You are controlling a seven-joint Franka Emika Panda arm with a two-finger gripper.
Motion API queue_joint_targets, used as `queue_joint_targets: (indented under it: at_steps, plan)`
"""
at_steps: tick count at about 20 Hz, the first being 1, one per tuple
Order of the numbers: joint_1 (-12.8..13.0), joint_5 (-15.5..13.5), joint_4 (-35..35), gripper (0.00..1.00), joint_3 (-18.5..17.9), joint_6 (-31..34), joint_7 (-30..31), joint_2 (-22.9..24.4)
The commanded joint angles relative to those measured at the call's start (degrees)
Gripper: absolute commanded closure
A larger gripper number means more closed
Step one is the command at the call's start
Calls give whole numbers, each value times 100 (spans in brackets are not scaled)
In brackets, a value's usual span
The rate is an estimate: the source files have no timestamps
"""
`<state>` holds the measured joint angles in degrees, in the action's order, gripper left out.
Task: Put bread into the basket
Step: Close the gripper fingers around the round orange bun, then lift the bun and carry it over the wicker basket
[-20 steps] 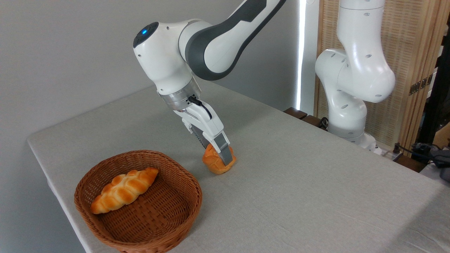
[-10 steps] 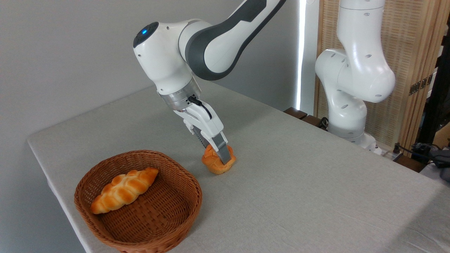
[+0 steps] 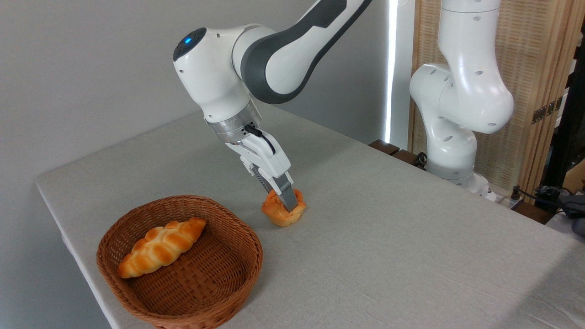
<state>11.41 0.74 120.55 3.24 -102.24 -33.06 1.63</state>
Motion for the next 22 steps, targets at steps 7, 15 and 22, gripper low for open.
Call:
queue_joint_targets:
  at_steps: [7, 15, 22]
  plan:
    - [54, 49, -93, 57, -34, 134, -289, 426]
    - [-25, -338, -1174, 56, -69, -65, -271, 435]
    - [-86, -277, -1175, 49, -429, -1595, -271, 137]
